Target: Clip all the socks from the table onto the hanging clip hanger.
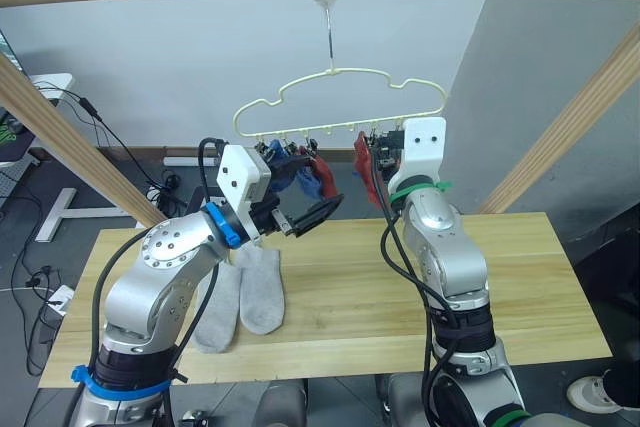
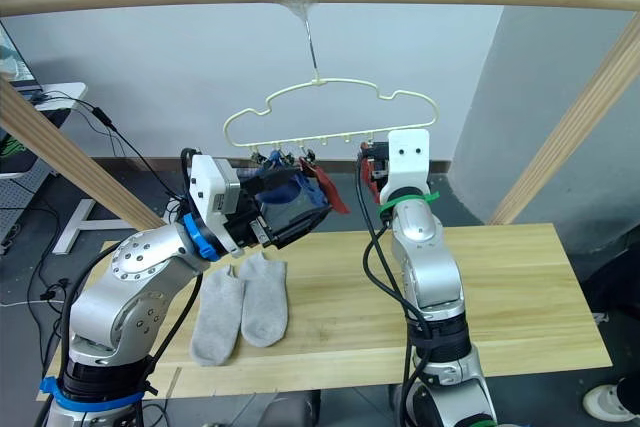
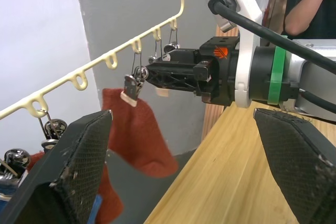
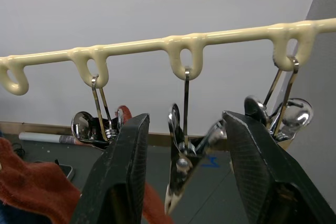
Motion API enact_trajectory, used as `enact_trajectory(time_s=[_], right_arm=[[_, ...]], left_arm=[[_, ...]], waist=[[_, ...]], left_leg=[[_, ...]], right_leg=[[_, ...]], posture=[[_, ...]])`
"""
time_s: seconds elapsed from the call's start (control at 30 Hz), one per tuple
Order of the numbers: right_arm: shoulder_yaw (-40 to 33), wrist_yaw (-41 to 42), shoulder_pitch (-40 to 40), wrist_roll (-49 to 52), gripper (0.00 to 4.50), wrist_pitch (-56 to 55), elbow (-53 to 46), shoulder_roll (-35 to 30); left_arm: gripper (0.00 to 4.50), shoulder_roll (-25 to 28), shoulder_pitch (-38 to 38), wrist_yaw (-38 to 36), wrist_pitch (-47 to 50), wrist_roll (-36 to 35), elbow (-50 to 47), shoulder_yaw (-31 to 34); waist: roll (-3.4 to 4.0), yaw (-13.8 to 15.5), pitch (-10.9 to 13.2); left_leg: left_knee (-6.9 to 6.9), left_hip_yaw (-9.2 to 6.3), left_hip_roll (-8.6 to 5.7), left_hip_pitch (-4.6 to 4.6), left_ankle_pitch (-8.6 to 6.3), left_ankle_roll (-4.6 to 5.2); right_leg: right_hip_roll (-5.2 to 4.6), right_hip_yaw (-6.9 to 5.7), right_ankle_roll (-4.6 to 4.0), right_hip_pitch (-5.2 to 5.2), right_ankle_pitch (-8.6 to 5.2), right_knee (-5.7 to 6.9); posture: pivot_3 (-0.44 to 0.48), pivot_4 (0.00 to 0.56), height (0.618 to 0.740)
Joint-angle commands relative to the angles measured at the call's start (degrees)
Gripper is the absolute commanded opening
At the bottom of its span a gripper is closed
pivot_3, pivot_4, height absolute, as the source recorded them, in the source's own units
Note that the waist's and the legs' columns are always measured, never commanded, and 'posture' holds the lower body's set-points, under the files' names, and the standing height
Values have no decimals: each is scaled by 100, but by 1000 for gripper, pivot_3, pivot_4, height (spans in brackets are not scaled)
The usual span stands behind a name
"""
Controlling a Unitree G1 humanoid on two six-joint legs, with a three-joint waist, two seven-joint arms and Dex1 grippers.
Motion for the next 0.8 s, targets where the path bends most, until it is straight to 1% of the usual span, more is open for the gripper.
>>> enact_trajectory(time_s=[0.03,0.23,0.27,0.3,0.37,0.8], right_arm=[[46,3,-107,24,2220,-141,-138,41],[30,-3,-126,35,2220,-166,-132,52],[27,-3,-140,38,1841,-167,-117,55],[25,-3,-151,40,1621,-167,-105,58],[21,-5,-163,41,992,-167,-91,60],[26,49,-286,57,992,-303,101,41]], left_arm=[[4500,15,21,-3,-23,-72,-268,3],[4500,4,12,11,-27,-77,-266,-10],[4500,6,-1,5,-29,-76,-250,-9],[4500,8,-11,1,-30,-75,-239,-8],[4500,9,-21,-3,-31,-75,-227,-7],[4500,-6,3,12,-35,-71,-243,-16]], waist=[[0,1,0],[0,1,0],[0,1,0],[0,1,0],[0,1,0],[0,4,0]], left_leg=[[0,0,0,0,0,0],[0,0,0,0,0,0],[0,0,0,0,0,0],[0,0,0,0,0,0],[0,0,0,0,0,0],[0,0,0,0,0,0]], right_leg=[[0,0,0,0,0,0],[0,0,0,0,0,0],[0,0,0,0,0,0],[0,0,0,0,0,0],[0,0,0,0,0,0],[0,0,0,0,0,0]], posture=[[95,206,740],[95,206,740],[91,210,740],[91,210,740],[91,210,740],[95,211,740]])
